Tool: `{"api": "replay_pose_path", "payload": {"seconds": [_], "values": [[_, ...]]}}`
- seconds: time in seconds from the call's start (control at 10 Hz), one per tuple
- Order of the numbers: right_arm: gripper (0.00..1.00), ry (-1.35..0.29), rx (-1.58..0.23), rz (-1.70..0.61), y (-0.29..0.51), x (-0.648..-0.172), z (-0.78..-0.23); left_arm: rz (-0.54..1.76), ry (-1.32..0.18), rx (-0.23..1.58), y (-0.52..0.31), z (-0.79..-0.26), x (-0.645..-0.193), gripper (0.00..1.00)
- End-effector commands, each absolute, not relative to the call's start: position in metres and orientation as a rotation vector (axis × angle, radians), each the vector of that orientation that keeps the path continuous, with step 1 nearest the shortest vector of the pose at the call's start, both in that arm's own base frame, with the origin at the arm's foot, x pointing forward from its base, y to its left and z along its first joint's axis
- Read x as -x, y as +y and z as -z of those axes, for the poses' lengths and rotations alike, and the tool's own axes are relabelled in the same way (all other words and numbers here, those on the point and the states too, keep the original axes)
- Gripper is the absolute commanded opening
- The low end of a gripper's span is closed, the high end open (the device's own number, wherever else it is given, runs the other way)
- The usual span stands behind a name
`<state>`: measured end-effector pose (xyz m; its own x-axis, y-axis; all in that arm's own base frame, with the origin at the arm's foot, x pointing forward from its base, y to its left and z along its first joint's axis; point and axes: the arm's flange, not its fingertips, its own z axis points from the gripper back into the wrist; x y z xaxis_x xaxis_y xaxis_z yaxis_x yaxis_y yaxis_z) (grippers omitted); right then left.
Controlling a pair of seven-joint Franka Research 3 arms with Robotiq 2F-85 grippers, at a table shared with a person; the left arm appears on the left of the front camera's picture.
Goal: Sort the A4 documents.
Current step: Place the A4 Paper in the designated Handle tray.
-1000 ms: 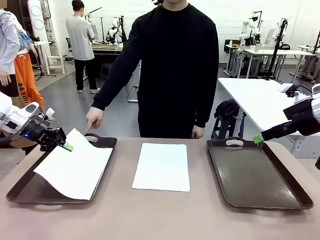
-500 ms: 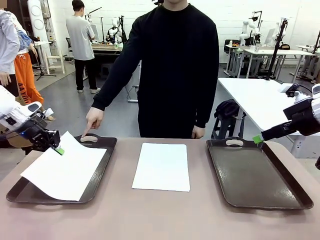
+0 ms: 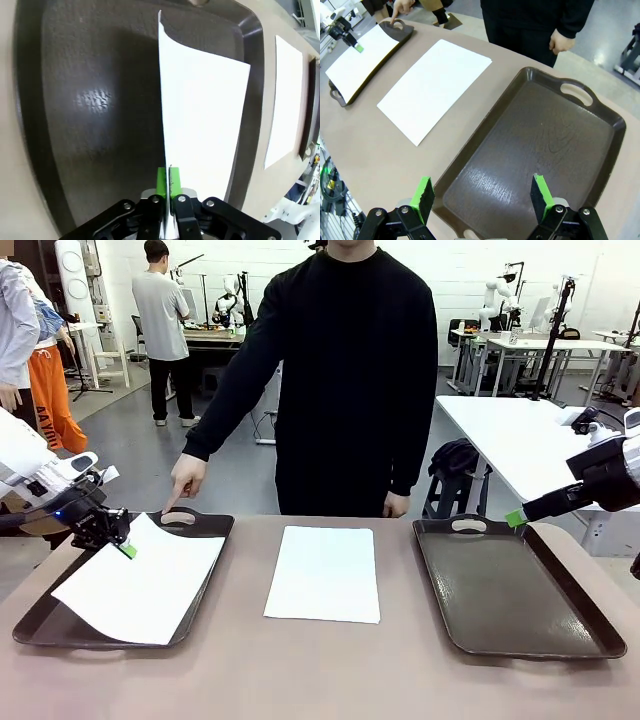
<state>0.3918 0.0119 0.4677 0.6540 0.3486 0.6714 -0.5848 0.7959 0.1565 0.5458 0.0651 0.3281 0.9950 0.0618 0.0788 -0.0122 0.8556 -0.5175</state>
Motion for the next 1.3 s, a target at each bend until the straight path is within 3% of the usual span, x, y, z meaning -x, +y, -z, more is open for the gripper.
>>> {"api": "replay_pose_path", "payload": {"seconds": [0.0,0.8,1.2], "values": [[1.00,-0.676,-0.400,-0.547,0.012,-0.395,-0.464,-0.057,-0.100,0.496,0.071,-0.341,-0.551,0.20],[1.00,-0.676,-0.400,-0.547,0.012,-0.395,-0.464,-0.046,-0.096,0.440,0.077,-0.349,-0.549,0.98],[1.00,-0.676,-0.400,-0.547,0.012,-0.395,-0.464,-0.113,-0.123,0.447,0.074,-0.349,-0.547,1.00]]}}
